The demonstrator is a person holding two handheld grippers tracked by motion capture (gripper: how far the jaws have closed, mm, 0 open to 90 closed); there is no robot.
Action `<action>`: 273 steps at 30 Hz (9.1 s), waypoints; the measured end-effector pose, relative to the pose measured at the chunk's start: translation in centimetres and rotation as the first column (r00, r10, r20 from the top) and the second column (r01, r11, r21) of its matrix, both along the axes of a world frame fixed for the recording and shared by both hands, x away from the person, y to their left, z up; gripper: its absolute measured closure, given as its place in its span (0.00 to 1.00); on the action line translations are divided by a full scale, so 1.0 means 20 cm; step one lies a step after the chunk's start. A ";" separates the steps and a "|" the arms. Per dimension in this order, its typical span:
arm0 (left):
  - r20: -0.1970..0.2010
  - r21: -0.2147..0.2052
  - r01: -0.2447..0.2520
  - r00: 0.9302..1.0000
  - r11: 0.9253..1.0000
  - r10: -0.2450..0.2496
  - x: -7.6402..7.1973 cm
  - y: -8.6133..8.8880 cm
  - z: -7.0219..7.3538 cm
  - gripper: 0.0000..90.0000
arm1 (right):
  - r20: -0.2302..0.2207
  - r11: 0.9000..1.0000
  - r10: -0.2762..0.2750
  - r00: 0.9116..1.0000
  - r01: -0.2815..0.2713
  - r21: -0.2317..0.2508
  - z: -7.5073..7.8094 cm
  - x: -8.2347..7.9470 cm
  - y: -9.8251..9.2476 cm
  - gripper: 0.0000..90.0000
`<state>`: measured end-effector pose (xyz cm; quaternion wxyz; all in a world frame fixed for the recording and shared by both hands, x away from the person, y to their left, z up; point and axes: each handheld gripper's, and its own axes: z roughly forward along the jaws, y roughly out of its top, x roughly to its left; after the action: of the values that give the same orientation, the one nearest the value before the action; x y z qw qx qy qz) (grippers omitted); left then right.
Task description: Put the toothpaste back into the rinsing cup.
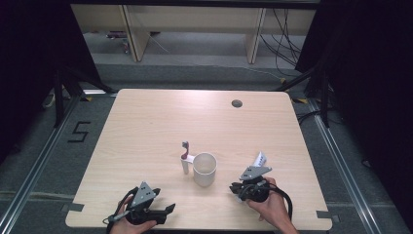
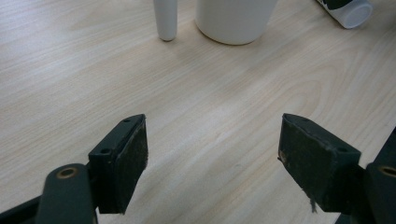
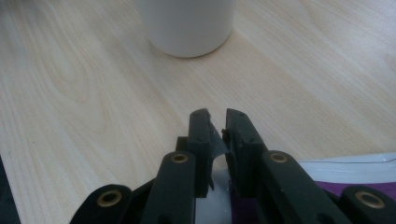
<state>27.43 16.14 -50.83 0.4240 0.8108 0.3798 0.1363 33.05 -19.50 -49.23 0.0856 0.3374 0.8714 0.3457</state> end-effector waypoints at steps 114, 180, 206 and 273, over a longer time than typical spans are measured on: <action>-0.002 -0.017 0.015 1.000 1.000 -0.015 0.00 -0.01 -0.01 0.27 | -0.280 0.898 -0.146 0.949 0.009 -0.441 0.11 0.27 -0.41 0.69; -0.011 -0.001 0.020 1.000 1.000 -0.020 0.00 -0.02 -0.01 0.26 | -0.204 0.856 0.023 0.979 -0.125 -0.502 0.28 0.32 -0.34 0.86; -0.005 -0.022 0.012 1.000 1.000 -0.012 0.00 -0.02 -0.01 0.26 | 0.156 0.995 -0.083 0.984 0.073 0.074 0.55 0.40 -0.29 0.86; 0.006 0.013 0.042 0.999 0.999 -0.042 0.00 -0.01 0.00 0.24 | 0.190 0.893 0.056 0.980 -0.134 0.429 0.41 0.39 0.36 0.86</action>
<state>27.33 15.94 -50.80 0.4227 0.8209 0.3605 0.1325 40.76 -12.27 -41.08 0.0651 0.2735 0.7756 0.5651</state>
